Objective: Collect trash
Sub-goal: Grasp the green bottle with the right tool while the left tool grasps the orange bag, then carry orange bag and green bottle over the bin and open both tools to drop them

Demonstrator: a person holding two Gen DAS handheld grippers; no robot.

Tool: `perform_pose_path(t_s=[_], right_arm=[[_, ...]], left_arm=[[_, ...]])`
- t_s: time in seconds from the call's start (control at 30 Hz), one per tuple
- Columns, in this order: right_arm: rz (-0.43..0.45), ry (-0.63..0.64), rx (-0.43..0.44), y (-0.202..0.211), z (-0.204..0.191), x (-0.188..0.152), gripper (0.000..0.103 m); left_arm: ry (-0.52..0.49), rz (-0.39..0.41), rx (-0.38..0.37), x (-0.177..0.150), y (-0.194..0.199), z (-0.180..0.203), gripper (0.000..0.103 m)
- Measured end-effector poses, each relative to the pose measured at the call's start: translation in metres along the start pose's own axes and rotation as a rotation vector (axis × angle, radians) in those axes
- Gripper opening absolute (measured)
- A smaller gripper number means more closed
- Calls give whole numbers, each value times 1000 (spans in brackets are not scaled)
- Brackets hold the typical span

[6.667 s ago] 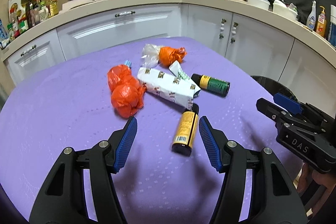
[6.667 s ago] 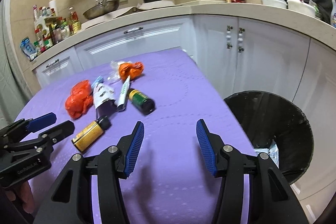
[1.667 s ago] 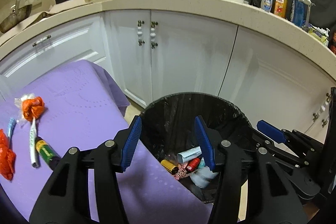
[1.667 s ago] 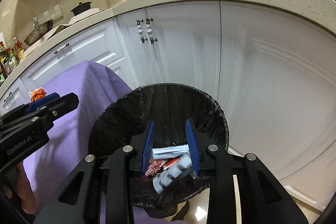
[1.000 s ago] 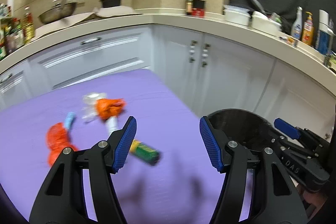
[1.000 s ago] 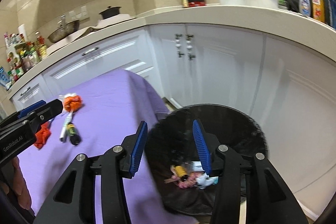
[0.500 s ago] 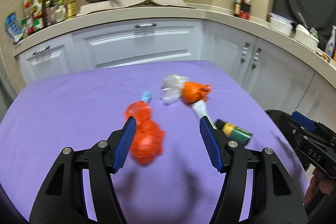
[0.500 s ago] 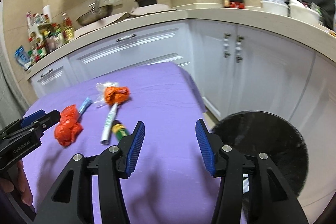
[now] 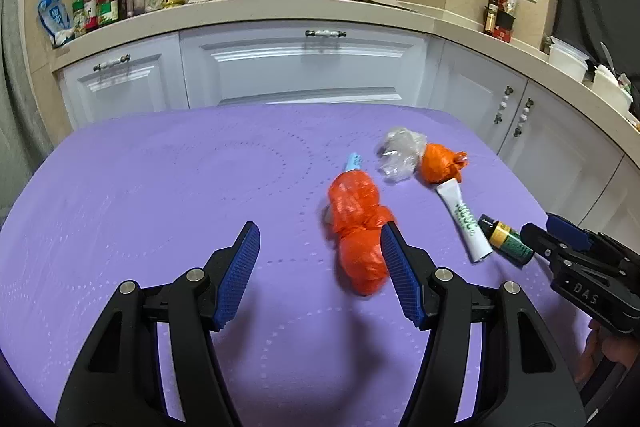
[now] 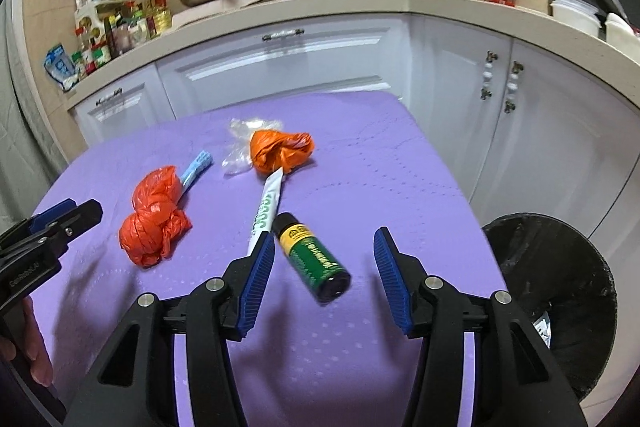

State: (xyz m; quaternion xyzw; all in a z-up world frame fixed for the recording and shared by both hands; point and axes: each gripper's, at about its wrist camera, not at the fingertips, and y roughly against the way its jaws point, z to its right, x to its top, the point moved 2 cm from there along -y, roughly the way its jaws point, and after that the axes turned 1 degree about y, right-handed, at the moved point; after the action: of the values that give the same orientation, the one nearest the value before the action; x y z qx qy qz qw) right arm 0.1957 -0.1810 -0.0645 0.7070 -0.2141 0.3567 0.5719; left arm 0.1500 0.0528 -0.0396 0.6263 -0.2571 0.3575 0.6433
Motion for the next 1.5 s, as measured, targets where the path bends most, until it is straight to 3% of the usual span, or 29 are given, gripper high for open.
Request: perform_pose_path(t_s=[0.23,0.33,0.47,0.57,0.83,1.07,1.5], right_arm=[[-89,-1,12,-27,-1,0,51],[-131,-11,16,-37,1,-2,51],[-132,0,10,-36,-1,-2,42],[-120,-7,16,-33,0,-3,28],[-81,-27,16,-23,4,-3,25],[-63,-36,25,-19,8,-3,25],[-29,-39,25,-12,8,-3,25]], left_arm=[[21,-18,-10,-1,-6,-9,61],[16,-21,-22,-3,-8,-8,68],[8,-31,-40,-3,-11,-3,68],[12,-47,-67,-2,-16,3,68],[-27,-83,-69,-4,-34,25,67],[-56,-120,-63,-9,-49,35,40],[-66,-65,-56,-10,-37,30,33]])
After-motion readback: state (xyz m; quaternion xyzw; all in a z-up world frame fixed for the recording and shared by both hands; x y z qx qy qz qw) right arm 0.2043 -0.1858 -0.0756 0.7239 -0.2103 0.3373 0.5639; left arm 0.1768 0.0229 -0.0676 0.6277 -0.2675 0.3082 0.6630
